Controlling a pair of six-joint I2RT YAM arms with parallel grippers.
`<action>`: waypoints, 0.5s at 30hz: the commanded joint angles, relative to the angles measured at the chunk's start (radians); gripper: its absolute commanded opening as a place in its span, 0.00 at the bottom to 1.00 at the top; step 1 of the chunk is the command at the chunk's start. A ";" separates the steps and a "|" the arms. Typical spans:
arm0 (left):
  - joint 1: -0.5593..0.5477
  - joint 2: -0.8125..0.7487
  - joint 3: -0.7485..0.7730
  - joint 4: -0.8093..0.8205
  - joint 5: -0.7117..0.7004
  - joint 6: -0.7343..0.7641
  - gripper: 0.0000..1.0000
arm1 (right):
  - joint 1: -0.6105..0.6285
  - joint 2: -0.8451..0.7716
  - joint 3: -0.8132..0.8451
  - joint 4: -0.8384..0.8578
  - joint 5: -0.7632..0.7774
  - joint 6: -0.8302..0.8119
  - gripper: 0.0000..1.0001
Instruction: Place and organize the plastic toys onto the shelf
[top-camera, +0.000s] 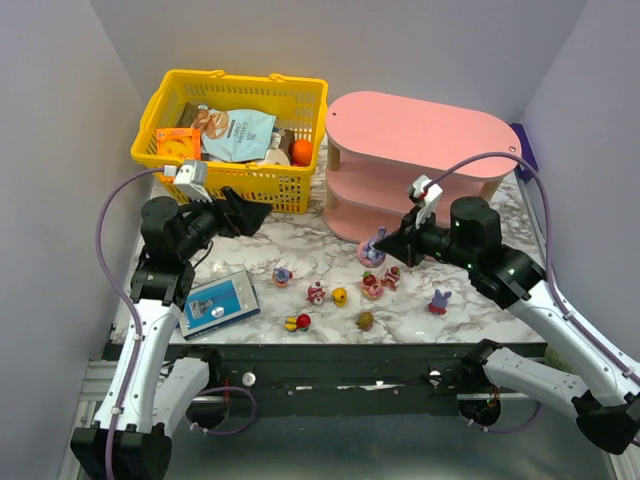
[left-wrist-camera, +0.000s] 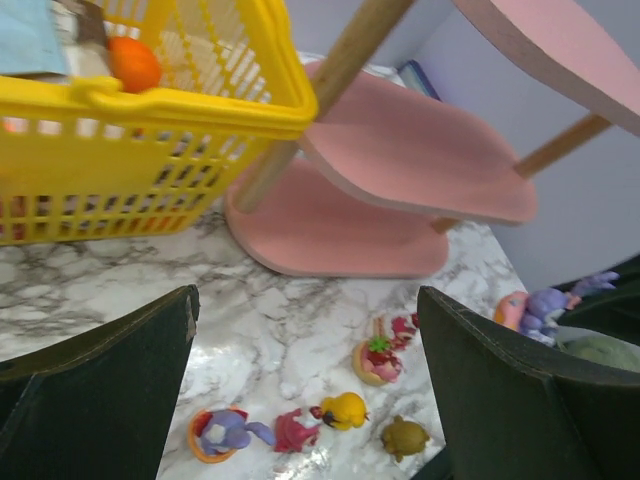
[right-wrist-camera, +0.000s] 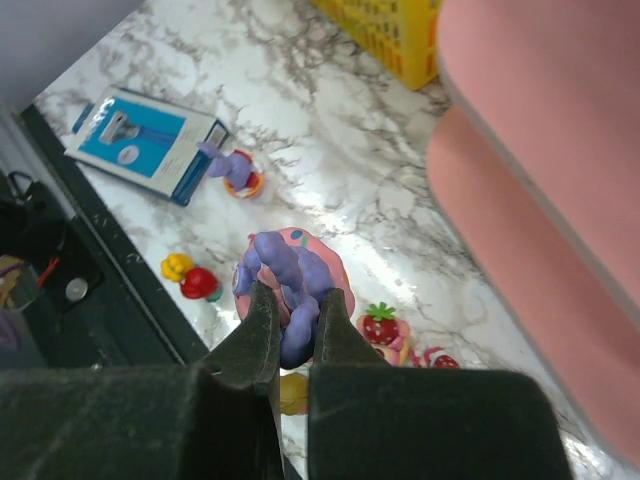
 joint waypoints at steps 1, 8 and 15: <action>-0.169 0.020 -0.028 0.044 0.052 0.010 0.99 | 0.006 0.051 -0.021 0.060 -0.177 0.001 0.01; -0.445 0.066 -0.009 -0.028 -0.024 0.100 0.97 | 0.006 0.089 -0.021 0.094 -0.222 0.021 0.01; -0.646 0.142 -0.010 -0.034 -0.108 0.139 0.96 | 0.006 0.082 -0.029 0.091 -0.288 0.010 0.01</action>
